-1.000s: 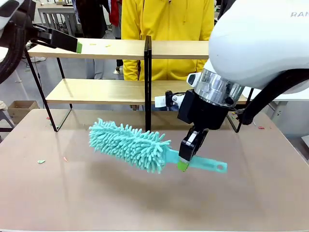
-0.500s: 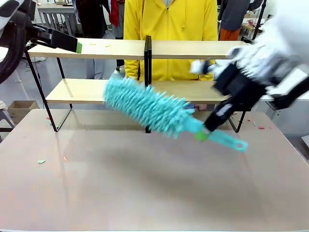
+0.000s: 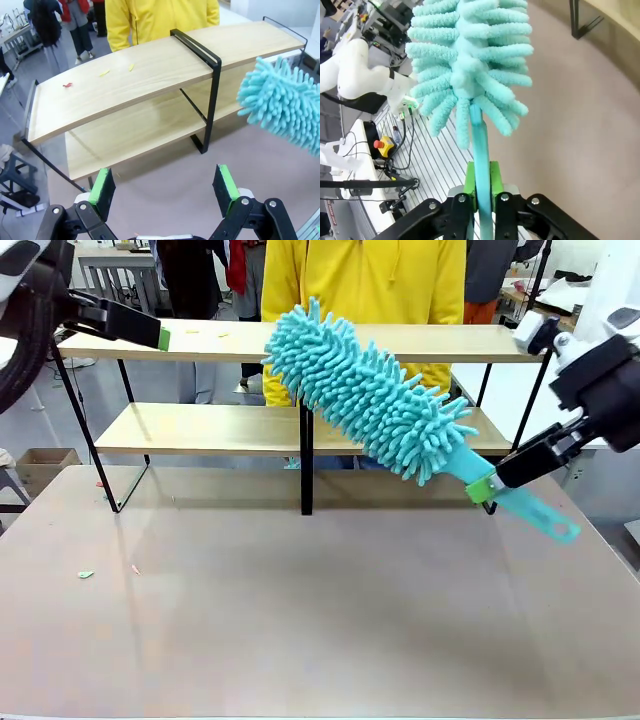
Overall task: Clean the shelves.
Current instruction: Clean another randomly selected level of the Shelf with the Duster.
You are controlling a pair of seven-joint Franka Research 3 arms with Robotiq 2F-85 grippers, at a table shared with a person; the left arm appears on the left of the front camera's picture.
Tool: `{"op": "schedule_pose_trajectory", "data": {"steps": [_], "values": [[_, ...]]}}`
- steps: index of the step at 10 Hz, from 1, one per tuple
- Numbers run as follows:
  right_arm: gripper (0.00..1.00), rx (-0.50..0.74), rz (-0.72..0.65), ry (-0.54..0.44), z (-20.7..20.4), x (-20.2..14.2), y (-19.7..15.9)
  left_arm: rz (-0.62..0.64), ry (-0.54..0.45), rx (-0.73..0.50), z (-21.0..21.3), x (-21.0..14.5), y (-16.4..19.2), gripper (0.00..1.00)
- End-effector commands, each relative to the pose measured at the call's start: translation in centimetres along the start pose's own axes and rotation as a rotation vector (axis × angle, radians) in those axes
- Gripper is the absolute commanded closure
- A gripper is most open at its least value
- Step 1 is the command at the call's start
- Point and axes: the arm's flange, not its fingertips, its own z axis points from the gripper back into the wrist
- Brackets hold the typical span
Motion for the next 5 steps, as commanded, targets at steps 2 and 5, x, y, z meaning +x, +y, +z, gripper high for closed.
{"op": "schedule_pose_trajectory", "data": {"steps": [2, 5], "values": [[0.88, 0.003, 0.002, 0.026, -0.9, 0.4, 0.0, 0.002, -0.002, 0.001, 0.0, 0.0, 0.0, 0.00], [0.88, -0.006, 0.010, 0.095, -3.2, 2.1, 0.9, 0.002, -0.002, 0.001, 0.0, 0.0, 0.0, 0.00]]}}
